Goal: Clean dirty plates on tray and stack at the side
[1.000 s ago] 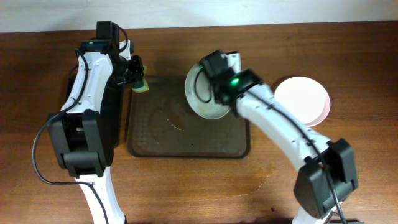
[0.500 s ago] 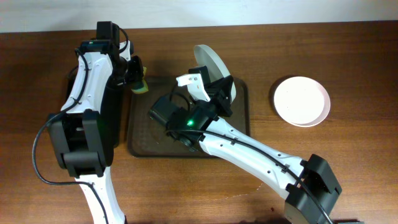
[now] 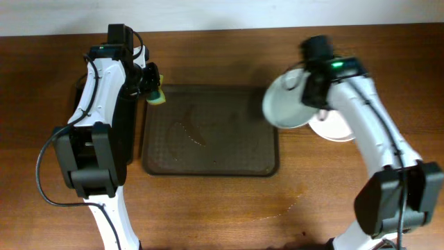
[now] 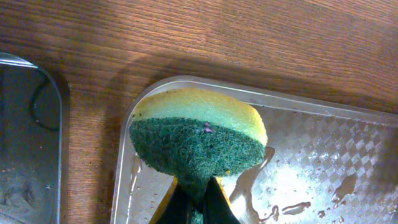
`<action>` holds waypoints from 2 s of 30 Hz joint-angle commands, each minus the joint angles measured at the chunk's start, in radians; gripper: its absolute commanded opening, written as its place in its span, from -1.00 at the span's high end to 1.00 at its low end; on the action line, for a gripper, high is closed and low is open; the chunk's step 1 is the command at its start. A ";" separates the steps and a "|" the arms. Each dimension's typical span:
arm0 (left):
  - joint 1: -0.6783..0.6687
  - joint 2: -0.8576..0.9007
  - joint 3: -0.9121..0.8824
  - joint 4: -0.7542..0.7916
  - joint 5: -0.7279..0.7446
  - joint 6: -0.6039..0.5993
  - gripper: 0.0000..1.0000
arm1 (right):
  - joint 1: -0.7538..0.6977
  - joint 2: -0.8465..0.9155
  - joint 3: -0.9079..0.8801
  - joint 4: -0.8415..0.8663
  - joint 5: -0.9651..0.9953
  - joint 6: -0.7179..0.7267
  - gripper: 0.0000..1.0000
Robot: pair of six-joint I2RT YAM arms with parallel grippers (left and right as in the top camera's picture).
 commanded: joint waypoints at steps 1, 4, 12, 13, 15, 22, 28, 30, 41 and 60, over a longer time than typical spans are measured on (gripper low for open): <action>0.001 0.004 0.008 0.001 -0.006 0.021 0.99 | -0.187 -0.030 -0.005 0.003 -0.154 -0.024 0.92; 0.001 0.004 0.008 0.001 -0.006 0.021 0.99 | -0.333 -0.030 -0.093 0.083 -0.153 -0.048 0.92; 0.003 0.000 0.012 -0.006 -0.006 0.020 0.99 | -0.380 -0.030 -0.374 0.445 -0.163 -0.050 -0.40; 0.006 -0.006 0.021 -0.026 -0.007 0.021 0.99 | -0.374 -0.030 -0.374 0.445 -0.174 -0.051 -0.48; 0.017 -0.026 0.051 -0.088 -0.035 0.020 0.99 | -0.365 -0.030 -0.373 0.445 -0.231 -0.080 -0.87; 0.069 -0.128 0.072 -0.334 -0.439 -0.091 0.99 | -0.333 -0.031 -0.373 0.446 -0.319 -0.079 -0.97; 0.121 -0.125 -0.076 -0.223 -0.512 -0.132 0.98 | -0.309 -0.032 -0.373 0.445 -0.320 -0.079 -0.97; 0.143 -0.124 -0.148 -0.163 -0.512 -0.131 0.76 | -0.309 -0.042 -0.372 0.437 -0.330 -0.080 -0.97; 0.123 -0.206 -0.069 -0.139 -0.463 -0.119 -0.98 | -0.307 -0.259 -0.109 0.115 -0.327 -0.208 -0.97; -0.071 -0.376 -0.029 -0.099 -0.443 -0.127 -0.98 | -0.309 -0.747 -0.037 -0.051 -0.403 -0.203 -0.97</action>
